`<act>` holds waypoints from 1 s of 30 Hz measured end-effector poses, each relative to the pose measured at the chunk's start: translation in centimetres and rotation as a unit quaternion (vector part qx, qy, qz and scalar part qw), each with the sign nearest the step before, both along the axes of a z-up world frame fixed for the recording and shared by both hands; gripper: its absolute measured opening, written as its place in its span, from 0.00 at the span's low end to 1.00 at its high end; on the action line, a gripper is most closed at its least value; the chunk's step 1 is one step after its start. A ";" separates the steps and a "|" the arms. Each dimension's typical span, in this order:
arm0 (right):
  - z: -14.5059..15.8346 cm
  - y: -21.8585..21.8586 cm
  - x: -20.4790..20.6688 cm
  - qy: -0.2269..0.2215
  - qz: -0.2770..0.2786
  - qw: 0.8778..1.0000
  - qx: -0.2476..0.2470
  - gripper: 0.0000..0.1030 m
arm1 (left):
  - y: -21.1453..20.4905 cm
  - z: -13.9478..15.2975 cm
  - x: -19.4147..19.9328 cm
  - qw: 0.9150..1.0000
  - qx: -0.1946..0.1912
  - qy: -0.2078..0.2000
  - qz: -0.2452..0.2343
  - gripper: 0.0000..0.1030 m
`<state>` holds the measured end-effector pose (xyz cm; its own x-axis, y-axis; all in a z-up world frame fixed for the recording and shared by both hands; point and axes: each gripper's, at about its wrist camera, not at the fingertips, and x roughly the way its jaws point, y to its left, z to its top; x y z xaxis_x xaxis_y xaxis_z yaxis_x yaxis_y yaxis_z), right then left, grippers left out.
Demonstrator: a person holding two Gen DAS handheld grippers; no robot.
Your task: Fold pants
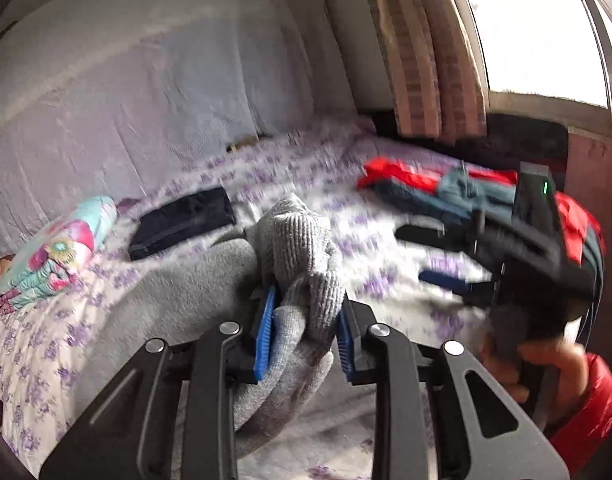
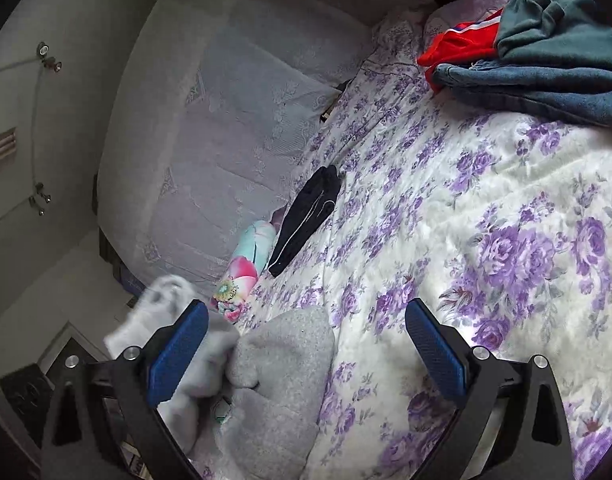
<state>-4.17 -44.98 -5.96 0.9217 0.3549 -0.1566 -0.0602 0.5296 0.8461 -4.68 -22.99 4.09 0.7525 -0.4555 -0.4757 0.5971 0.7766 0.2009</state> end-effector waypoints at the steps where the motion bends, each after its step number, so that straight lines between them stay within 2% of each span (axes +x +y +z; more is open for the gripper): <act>1: 0.0 0.1 0.1 0.001 0.000 1.000 -0.003 0.96 | -1.0 -2.0 0.3 1.000 0.023 0.015 -0.001 0.26; 2: 0.1 0.2 0.2 0.003 0.000 1.000 -0.008 0.96 | -1.8 -4.0 -0.1 0.999 0.047 0.003 0.000 0.30; 3: 0.1 0.3 0.3 0.005 0.000 1.000 -0.013 0.96 | -2.3 -4.8 -1.1 0.997 0.066 -0.031 -0.001 0.32; 4: 0.2 0.4 0.4 0.007 0.000 1.000 -0.016 0.96 | -2.8 -4.9 -2.2 0.995 0.087 -0.056 -0.008 0.51; 5: 0.2 0.5 0.4 0.008 0.000 1.000 -0.018 0.96 | -3.2 -4.7 -2.9 0.994 0.094 -0.058 -0.026 0.75; 6: 0.2 0.5 0.5 0.009 0.000 1.000 -0.019 0.96 | -3.2 -4.3 -3.6 0.993 0.091 -0.055 -0.052 0.85; 7: 0.2 0.6 0.6 0.010 0.000 1.000 -0.020 0.96 | -2.9 -4.0 -4.3 0.992 0.084 -0.059 -0.067 0.89; 9: 0.3 0.7 0.6 0.010 -0.001 1.000 -0.021 0.96 | -2.1 -3.5 -5.5 0.991 0.086 -0.083 -0.067 0.89; 12: 0.3 0.8 0.8 0.013 -0.002 0.999 -0.031 0.96 | 0.8 -2.2 -6.0 0.993 0.058 -0.096 -0.048 0.89; 14: 0.5 1.1 0.8 0.016 -0.004 0.999 -0.044 0.96 | 3.1 -0.9 -5.4 0.995 0.034 -0.096 -0.017 0.89; 16: 0.9 1.5 0.8 0.021 -0.010 0.998 -0.065 0.96 | 6.4 0.7 -3.8 0.994 0.001 -0.097 0.042 0.92; 17: 1.2 1.8 0.9 0.026 -0.011 0.996 -0.080 0.96 | 7.8 1.3 -2.7 0.994 -0.014 -0.087 0.063 0.93; 19: 2.5 3.0 1.2 0.044 -0.017 0.990 -0.130 0.96 | 11.0 2.2 0.5 0.992 -0.055 -0.036 0.106 0.93; 21: 5.2 4.8 1.1 0.029 -0.016 0.980 -0.198 0.96 | 13.5 1.3 3.8 0.987 -0.089 0.040 0.132 0.93; 23: 8.9 7.5 0.7 -0.007 -0.011 0.960 -0.278 0.96 | 13.9 -1.5 6.1 0.981 -0.082 0.114 0.133 0.93; 24: 10.8 9.1 0.6 -0.025 -0.008 0.947 -0.319 0.96 | 13.4 -3.4 6.6 0.981 -0.064 0.137 0.125 0.94; 26: 13.0 11.7 0.9 -0.039 -0.003 0.924 -0.380 0.96 | 12.3 -5.7 5.1 0.986 -0.033 0.093 0.136 0.94; 28: 13.3 13.9 2.4 -0.025 0.009 0.904 -0.427 0.96 | 11.8 -5.3 3.6 0.989 -0.016 0.071 0.129 0.94; 29: 12.5 14.9 3.7 0.005 0.016 0.892 -0.452 0.96 | 11.7 -5.6 3.3 0.990 -0.011 0.065 0.128 0.94; 30: 10.6 15.9 5.6 0.059 0.025 0.869 -0.491 0.96 | 12.0 -5.8 3.3 0.990 -0.014 0.064 0.128 0.94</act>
